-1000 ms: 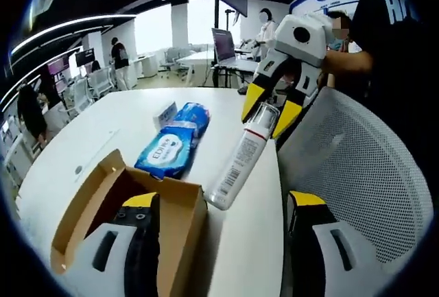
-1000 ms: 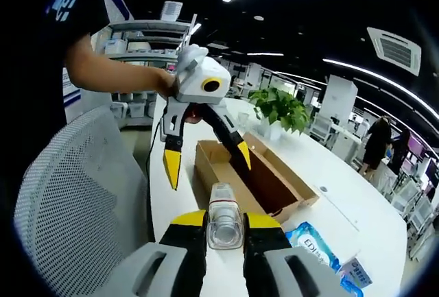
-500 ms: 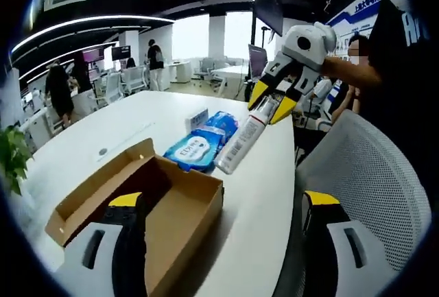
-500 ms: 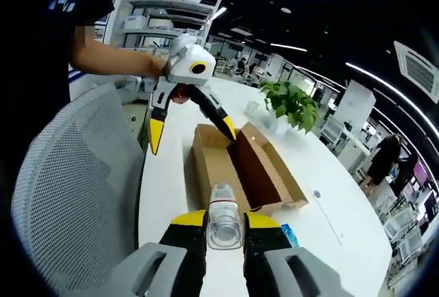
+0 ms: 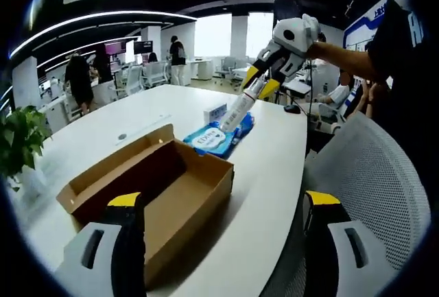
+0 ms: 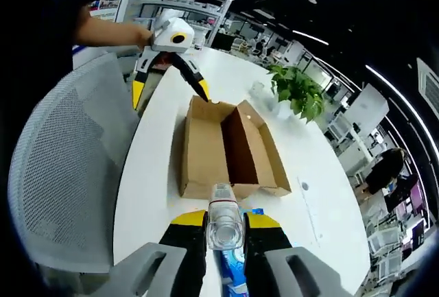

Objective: Operate the shoe box by opening the lid, removing the specified soft item, and placing it in the target area until the item is outside and the box remains undamaged.

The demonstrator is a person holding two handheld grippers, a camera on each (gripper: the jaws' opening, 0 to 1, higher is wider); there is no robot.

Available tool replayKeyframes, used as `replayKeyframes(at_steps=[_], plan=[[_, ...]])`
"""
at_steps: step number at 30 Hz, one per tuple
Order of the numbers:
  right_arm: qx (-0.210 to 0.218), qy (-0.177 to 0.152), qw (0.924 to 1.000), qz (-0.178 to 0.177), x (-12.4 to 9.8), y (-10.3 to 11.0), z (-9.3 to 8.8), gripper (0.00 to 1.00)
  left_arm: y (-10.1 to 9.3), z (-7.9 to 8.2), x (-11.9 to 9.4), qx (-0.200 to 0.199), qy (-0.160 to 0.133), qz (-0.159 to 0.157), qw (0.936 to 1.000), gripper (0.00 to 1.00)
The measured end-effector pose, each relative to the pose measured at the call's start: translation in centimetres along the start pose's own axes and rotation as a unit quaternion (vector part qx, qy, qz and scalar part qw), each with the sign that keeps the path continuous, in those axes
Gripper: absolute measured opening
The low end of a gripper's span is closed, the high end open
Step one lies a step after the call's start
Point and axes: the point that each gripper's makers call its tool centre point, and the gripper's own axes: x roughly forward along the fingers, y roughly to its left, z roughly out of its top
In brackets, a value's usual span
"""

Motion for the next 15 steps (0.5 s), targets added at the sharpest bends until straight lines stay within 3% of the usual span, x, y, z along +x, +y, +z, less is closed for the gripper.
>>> replayKeyframes(at_steps=[15], plan=[[-0.03,0.064,0.9974,0.017,1.0,-5.2,-3.0,0.15,0.2,-0.9,-1.8,-0.013,-0.002,0.036,0.9993,1.0]])
